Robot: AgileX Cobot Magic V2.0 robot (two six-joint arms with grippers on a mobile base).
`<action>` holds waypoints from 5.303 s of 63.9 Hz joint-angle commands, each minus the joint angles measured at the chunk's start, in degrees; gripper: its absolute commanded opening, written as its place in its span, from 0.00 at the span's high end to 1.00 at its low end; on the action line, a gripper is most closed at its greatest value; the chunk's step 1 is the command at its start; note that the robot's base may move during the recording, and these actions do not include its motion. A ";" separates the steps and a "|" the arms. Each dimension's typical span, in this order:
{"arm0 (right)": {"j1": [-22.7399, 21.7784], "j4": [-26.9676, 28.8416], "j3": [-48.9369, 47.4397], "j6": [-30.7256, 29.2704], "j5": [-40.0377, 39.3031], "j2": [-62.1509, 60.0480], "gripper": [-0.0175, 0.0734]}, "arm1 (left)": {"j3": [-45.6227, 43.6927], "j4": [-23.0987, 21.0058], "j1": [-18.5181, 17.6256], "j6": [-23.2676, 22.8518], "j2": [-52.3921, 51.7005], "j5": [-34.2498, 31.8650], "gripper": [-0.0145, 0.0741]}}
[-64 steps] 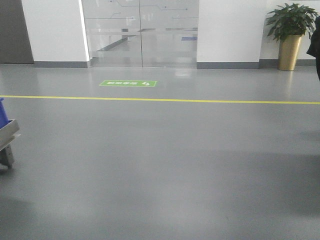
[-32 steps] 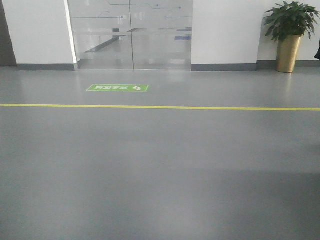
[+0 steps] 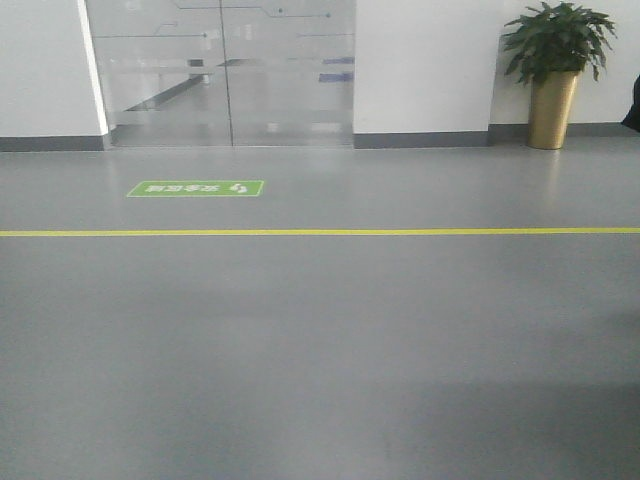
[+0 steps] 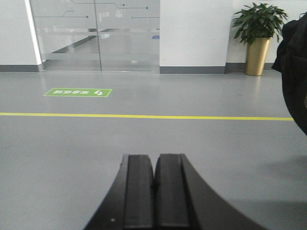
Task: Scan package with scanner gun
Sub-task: 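Drive the base across the floor toward the red-framed table, then drive up to the table edge facing the cardboard box and scanner, then move the left gripper toward the top of the cardboard box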
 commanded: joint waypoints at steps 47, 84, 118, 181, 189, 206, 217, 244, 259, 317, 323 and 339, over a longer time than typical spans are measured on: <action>0.44 -0.41 0.02 0.00 -1.24 -0.22 0.98 | -0.20 -0.04 -0.16 -0.47 -0.24 -1.00 0.96; 0.44 -0.41 0.02 0.00 -1.24 -0.22 0.98 | -0.20 -0.04 -0.16 -0.47 -0.24 -1.00 0.96; 0.44 -0.41 0.02 0.00 -1.24 -0.22 0.98 | -0.20 -0.04 -0.27 -0.47 -0.24 -1.00 0.96; 0.35 -0.41 0.02 0.00 -1.24 -0.22 0.98 | -0.20 -0.04 -0.27 -0.47 -0.24 -1.00 0.96; 0.35 -0.41 0.02 0.00 -1.24 -0.22 0.98 | -0.20 -0.04 -0.27 -0.47 -0.24 -1.00 0.96; 0.35 -0.41 0.02 0.00 -1.24 -0.22 0.98 | -0.20 -0.04 -0.27 -0.47 -0.24 -1.00 0.96; 0.35 -0.41 0.02 0.00 -1.24 -0.22 0.98 | -0.20 -0.04 -0.27 -0.47 -0.24 -1.00 0.96; 0.35 -0.41 0.02 0.00 -1.24 -0.22 0.98 | -0.20 -0.04 -0.27 -0.47 -0.24 -1.00 0.96; 0.35 -0.41 0.02 0.00 -1.24 -0.22 0.98 | -0.20 -0.04 -0.27 -0.47 -0.24 -1.00 0.96; 0.35 -0.41 0.02 0.00 -4.11 -0.22 0.98 | -0.20 -0.04 -0.27 -0.47 -0.24 -1.57 0.96; 0.35 -0.41 0.02 0.00 -4.29 -0.22 0.98 | -0.20 -0.04 -0.27 -0.47 -0.24 -2.91 0.96; 0.35 -0.41 0.02 0.00 -10.75 -0.22 0.98 | -0.43 -1.98 -0.27 -0.47 -0.24 -12.90 0.96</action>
